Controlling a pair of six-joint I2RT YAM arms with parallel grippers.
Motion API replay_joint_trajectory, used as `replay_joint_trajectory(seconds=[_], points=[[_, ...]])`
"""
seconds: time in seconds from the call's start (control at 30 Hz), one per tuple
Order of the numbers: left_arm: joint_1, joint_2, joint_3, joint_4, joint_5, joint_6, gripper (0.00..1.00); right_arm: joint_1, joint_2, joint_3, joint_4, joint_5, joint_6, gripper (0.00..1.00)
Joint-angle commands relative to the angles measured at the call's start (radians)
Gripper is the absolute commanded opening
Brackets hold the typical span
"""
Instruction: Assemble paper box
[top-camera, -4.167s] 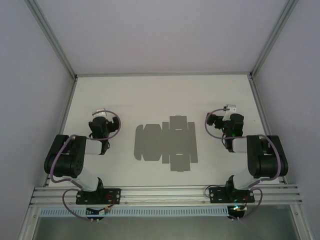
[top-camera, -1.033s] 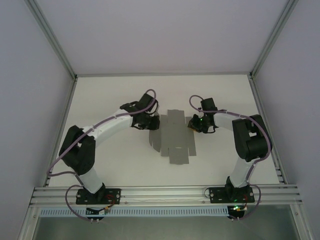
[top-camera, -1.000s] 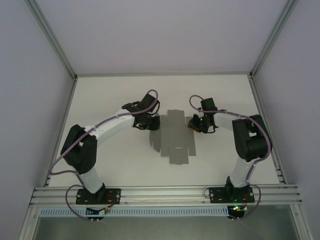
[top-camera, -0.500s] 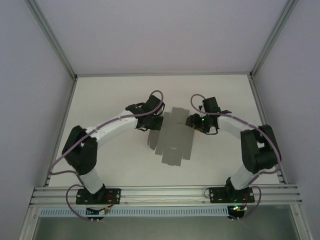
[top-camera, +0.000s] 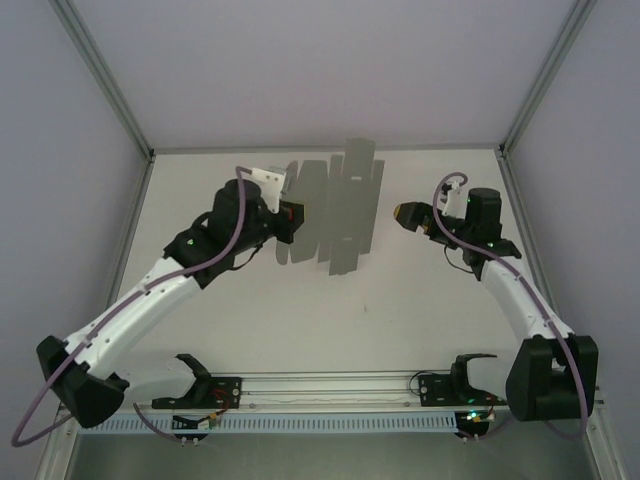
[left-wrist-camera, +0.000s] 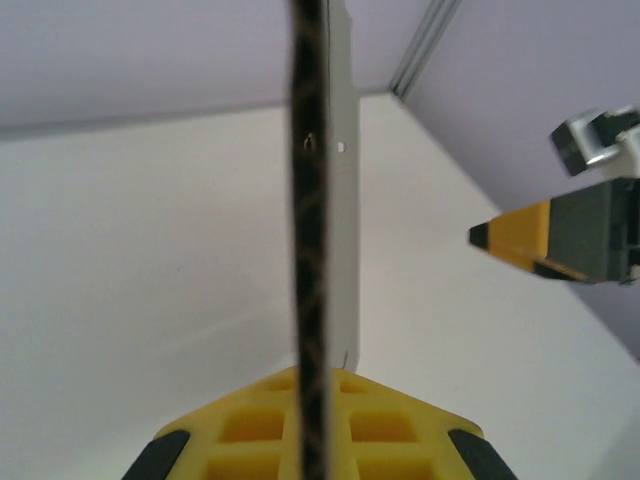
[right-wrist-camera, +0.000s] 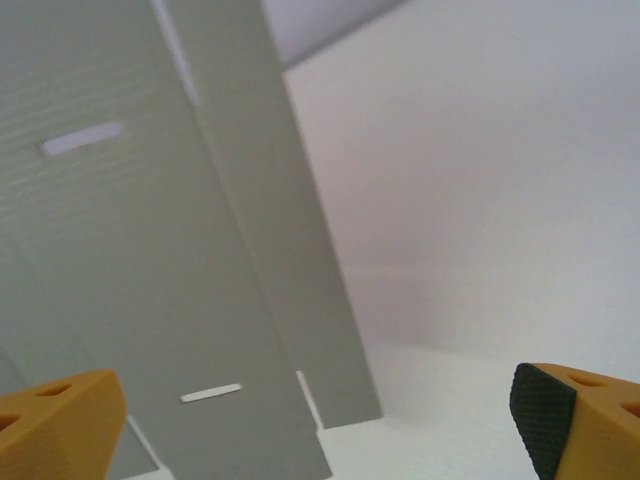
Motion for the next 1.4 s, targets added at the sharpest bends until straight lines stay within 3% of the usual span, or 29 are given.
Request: replay_joint_trajectory(seconds=[0.0,0.4,0.73,0.9,1.07,1.27,1.37], points=[[0.008,-0.047,-0.034,0.115,0.115,-0.017,0.0,-0.005,-0.026,-0.023,0.12,-0.138,-0.013,0.99],[0.013,-0.121,-0.069,0.176,0.223,-0.094,0.0,-0.045,0.093,0.062,0.146,-0.373,0.015,0.83],[0.013,-0.113,-0.06,0.155,0.171,-0.108,0.0,-0.045,0.123,0.041,0.224,-0.48,0.034,0.29],[0.014,-0.093,-0.061,0.161,0.149,-0.112,0.0,-0.045,0.128,0.017,0.301,-0.561,0.055,0.18],[0.015,-0.07,-0.061,0.166,0.138,-0.113,0.0,-0.045,0.13,0.006,0.345,-0.632,0.052,0.16],[0.018,-0.052,-0.06,0.172,0.14,-0.116,0.0,-0.042,0.102,0.016,0.238,-0.577,-0.033,0.07],[0.016,-0.045,-0.06,0.174,0.142,-0.118,0.0,-0.017,0.085,0.058,0.074,-0.441,-0.139,0.02]])
